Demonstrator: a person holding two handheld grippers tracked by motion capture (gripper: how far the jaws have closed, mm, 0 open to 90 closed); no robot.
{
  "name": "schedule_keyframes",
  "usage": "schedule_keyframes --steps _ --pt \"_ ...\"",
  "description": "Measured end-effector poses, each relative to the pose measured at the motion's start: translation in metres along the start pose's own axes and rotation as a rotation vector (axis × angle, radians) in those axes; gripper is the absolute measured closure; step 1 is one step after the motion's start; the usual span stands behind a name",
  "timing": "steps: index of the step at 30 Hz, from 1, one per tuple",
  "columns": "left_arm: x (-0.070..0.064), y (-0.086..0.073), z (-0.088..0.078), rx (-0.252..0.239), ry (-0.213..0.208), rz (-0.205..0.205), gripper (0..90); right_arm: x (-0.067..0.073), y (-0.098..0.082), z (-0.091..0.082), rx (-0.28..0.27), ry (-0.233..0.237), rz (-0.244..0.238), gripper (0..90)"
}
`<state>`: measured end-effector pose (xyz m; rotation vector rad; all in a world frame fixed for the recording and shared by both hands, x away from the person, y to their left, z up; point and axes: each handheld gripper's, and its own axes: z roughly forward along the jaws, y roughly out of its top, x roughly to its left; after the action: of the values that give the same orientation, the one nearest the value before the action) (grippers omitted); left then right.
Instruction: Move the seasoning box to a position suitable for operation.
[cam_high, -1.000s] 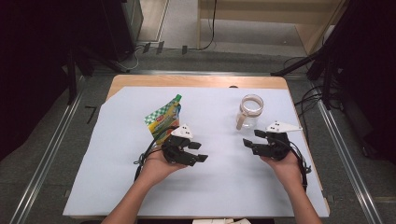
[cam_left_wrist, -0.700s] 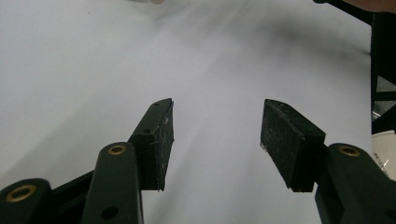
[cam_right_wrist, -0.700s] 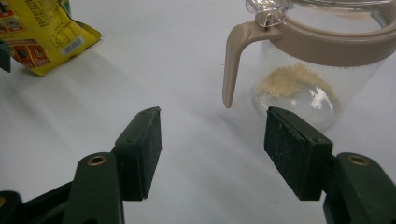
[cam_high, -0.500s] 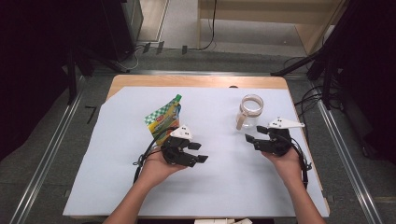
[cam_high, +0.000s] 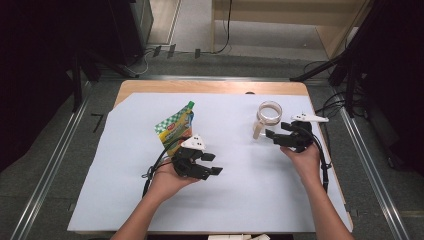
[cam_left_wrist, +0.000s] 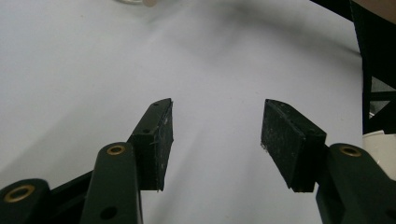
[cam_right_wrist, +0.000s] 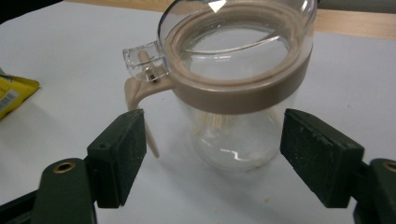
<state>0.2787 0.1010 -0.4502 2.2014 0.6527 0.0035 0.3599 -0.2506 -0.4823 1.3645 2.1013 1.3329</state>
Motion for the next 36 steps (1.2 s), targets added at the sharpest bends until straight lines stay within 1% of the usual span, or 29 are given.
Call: schedule_keyframes --steps 2,7,9,12,13,14,16,19,22,25,28,32,36 --pt "0.0 0.0 0.0 -0.003 -0.002 -0.001 44.6 0.0 0.001 0.005 0.009 -0.018 -0.012 20.4" --pt "-0.001 -0.001 0.001 -0.001 -0.006 0.002 44.6 -0.004 0.001 0.019 0.014 -0.047 -0.032 19.5" --pt "-0.001 -0.001 0.003 -0.002 -0.011 -0.005 44.5 -0.008 0.0 0.025 0.003 -0.045 -0.025 18.7" --pt "-0.002 -0.001 0.004 0.005 -0.014 0.002 44.5 -0.012 -0.004 0.034 -0.022 -0.024 0.006 14.5" --pt "-0.002 -0.001 0.005 0.009 -0.013 0.006 44.5 -0.013 -0.006 0.038 -0.025 -0.023 0.007 13.5" --pt "-0.003 -0.001 0.006 0.014 -0.013 0.005 44.6 -0.013 -0.007 0.041 -0.023 -0.03 0.004 12.9" --pt "-0.003 -0.001 0.006 0.012 -0.018 0.008 44.5 -0.011 -0.009 0.048 -0.025 -0.053 -0.031 12.0" --pt "-0.004 -0.001 0.006 0.01 -0.019 0.006 44.5 -0.01 -0.01 0.055 -0.049 -0.069 -0.041 10.5" --pt "-0.003 -0.001 0.006 0.004 -0.021 0.006 44.5 -0.01 -0.008 0.06 -0.053 -0.077 -0.052 10.0" --pt "-0.002 -0.001 0.005 0.003 -0.023 0.001 44.5 -0.01 -0.004 0.064 -0.039 -0.071 -0.05 9.3" --pt "-0.002 -0.002 0.006 0.008 -0.022 0.0 44.4 -0.01 -0.003 0.068 -0.053 -0.066 -0.048 9.2" --pt "-0.002 -0.002 0.005 0.002 -0.026 -0.002 44.4 -0.008 -0.001 0.071 -0.05 -0.072 -0.044 9.5" --pt "-0.001 -0.002 0.005 0.005 -0.02 -0.005 44.4 -0.007 0.0 0.071 -0.053 -0.086 -0.061 10.5"
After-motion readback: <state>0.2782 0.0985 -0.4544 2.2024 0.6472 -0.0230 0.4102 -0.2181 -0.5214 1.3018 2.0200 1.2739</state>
